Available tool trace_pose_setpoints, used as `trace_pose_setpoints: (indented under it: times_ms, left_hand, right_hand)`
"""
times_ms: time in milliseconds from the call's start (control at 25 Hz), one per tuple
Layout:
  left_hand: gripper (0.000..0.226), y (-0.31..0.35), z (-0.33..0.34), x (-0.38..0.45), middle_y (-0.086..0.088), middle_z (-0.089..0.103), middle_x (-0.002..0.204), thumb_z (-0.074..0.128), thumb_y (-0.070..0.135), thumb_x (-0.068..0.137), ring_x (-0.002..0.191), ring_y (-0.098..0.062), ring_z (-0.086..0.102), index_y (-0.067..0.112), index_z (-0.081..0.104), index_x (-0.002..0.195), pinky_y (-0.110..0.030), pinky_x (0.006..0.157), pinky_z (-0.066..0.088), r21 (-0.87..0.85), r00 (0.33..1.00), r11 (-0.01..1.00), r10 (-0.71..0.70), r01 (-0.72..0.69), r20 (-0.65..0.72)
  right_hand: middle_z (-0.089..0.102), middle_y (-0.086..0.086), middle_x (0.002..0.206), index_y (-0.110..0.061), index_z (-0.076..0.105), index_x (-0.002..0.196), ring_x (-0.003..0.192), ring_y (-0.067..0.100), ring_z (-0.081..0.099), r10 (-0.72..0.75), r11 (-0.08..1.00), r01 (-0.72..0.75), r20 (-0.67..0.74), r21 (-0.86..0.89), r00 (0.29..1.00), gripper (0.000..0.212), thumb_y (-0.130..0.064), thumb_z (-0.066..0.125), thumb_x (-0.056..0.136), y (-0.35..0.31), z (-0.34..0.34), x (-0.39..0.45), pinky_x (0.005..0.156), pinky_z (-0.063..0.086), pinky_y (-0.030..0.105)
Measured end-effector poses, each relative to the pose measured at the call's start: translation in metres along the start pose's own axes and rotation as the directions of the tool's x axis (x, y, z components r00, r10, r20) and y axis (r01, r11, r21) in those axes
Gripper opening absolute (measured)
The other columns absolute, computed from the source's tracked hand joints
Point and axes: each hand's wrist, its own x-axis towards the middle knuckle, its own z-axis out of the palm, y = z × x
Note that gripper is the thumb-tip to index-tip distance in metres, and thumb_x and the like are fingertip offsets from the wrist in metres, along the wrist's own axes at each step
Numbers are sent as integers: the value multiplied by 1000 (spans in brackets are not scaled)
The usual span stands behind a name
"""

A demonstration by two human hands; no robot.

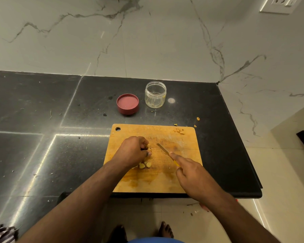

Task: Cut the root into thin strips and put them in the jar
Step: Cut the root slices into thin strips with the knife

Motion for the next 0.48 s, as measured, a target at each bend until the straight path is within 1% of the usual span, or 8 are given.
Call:
trace_pose_setpoints:
  times_ms: [40, 80, 160, 200, 240, 320, 440, 480]
  left_hand:
    - [44, 0, 0, 0, 10, 62, 102, 76, 25, 88, 91, -8, 58, 23, 63, 130, -23, 75, 53, -3, 1000, 1000, -4, 4, 1]
    - [44, 0, 0, 0, 11, 61, 101, 76, 25, 89, 92, -8, 58, 23, 63, 131, -23, 75, 53, -5, 1000, 1000, -6, 6, 2]
    - [44, 0, 0, 0, 11, 61, 101, 76, 25, 89, 92, -8, 58, 23, 63, 131, -23, 75, 53, -10, 1000, 1000, -3, 3, 2]
    - [44, 0, 0, 0, 11, 62, 102, 76, 25, 89, 92, -8, 59, 23, 63, 131, -23, 76, 53, -14, 1000, 1000, -1, 1, 0]
    - [44, 0, 0, 0, 10, 62, 104, 76, 25, 89, 93, -8, 59, 23, 63, 130, -24, 77, 54, -15, 1000, 1000, 1, -1, -4]
    - [43, -1, 1, 0, 8, 63, 106, 76, 26, 88, 93, -8, 59, 23, 64, 129, -25, 76, 54, -7, 1000, 1000, 4, -5, -15]
    - [42, 0, 2, 0, 8, 62, 105, 78, 28, 87, 91, -8, 58, 25, 64, 127, -23, 71, 52, 4, 1000, 1000, 11, -11, -29]
    - [42, 0, 2, 1, 8, 61, 105, 78, 29, 86, 91, -8, 57, 25, 65, 126, -22, 69, 51, 6, 999, 1000, 13, -13, -34]
  right_hand:
    - [54, -7, 132, -39, 32, 151, 107, 4, 52, -4, 1000, 4, 10, 6, 1000, 51, -25, 40, 102, 2, -1, -1, 85, 41, 18]
    - [55, -8, 132, -40, 36, 149, 103, 0, 53, -9, 1000, 9, 19, 17, 1000, 50, -24, 41, 102, 5, -2, -4, 82, 41, 15]
    - [58, -8, 124, -42, 41, 145, 81, -5, 55, 11, 998, -12, 22, 57, 1000, 48, -24, 43, 101, 15, -5, -14, 67, 40, 8]
    - [58, -9, 117, -42, 42, 144, 74, -5, 55, 46, 996, -46, -1, 73, 999, 48, -23, 44, 101, 21, -8, -18, 61, 41, 10]
    - [56, -9, 111, -41, 41, 145, 72, -2, 56, 90, 994, -87, -43, 73, 995, 48, -22, 44, 101, 28, -10, -21, 59, 43, 12]
    - [53, -10, 111, -37, 39, 148, 75, 0, 56, 145, 988, -138, -114, 62, 983, 49, -22, 44, 101, 38, -11, -25, 63, 46, 14]
    - [54, -12, 119, -41, 44, 144, 72, -8, 56, 56, 992, -50, -42, 120, 998, 49, -20, 46, 99, 34, -4, -28, 60, 41, 9]
    - [55, -12, 119, -43, 45, 142, 70, -7, 56, 38, 991, -35, -16, 131, 999, 49, -19, 46, 99, 34, -2, -29, 58, 41, 10]
